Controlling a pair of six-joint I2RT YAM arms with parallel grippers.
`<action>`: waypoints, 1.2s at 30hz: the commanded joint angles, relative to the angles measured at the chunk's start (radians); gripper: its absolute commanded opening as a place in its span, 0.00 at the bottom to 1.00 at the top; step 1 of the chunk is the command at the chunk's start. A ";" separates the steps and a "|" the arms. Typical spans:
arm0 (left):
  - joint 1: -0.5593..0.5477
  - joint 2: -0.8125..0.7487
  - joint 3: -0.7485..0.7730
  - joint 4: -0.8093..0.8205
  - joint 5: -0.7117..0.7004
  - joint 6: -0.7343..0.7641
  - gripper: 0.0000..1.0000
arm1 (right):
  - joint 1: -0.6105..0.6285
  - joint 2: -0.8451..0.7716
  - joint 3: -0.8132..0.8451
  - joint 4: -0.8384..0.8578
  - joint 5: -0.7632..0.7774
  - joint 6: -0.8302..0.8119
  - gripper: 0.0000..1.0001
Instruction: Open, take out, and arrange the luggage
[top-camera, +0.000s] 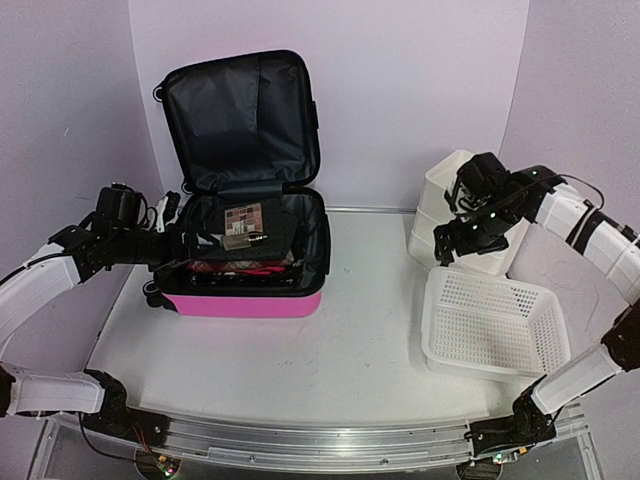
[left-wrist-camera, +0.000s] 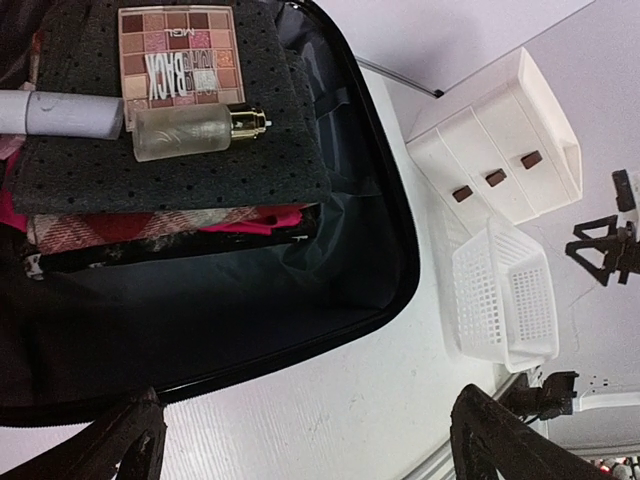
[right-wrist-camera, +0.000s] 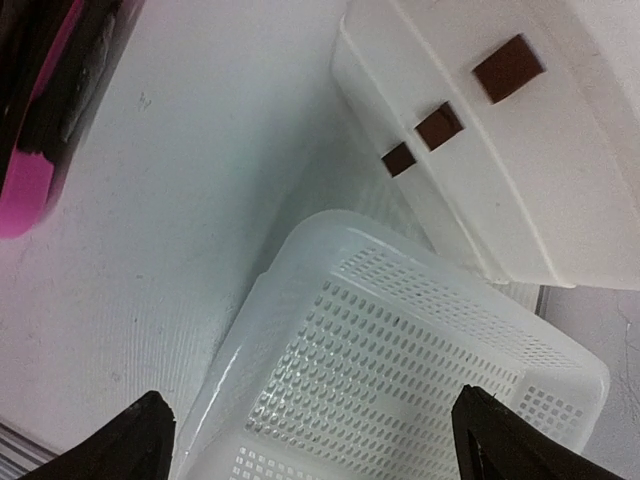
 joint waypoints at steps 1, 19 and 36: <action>-0.002 -0.049 0.037 -0.049 -0.078 0.050 0.99 | -0.123 -0.007 0.175 -0.024 -0.044 0.029 0.98; -0.002 -0.075 0.012 -0.080 -0.069 0.062 0.99 | -0.796 0.175 0.450 0.056 -0.511 0.363 0.98; -0.002 -0.046 0.012 -0.080 -0.003 0.025 0.99 | -0.843 0.275 0.286 0.194 -0.615 0.420 0.67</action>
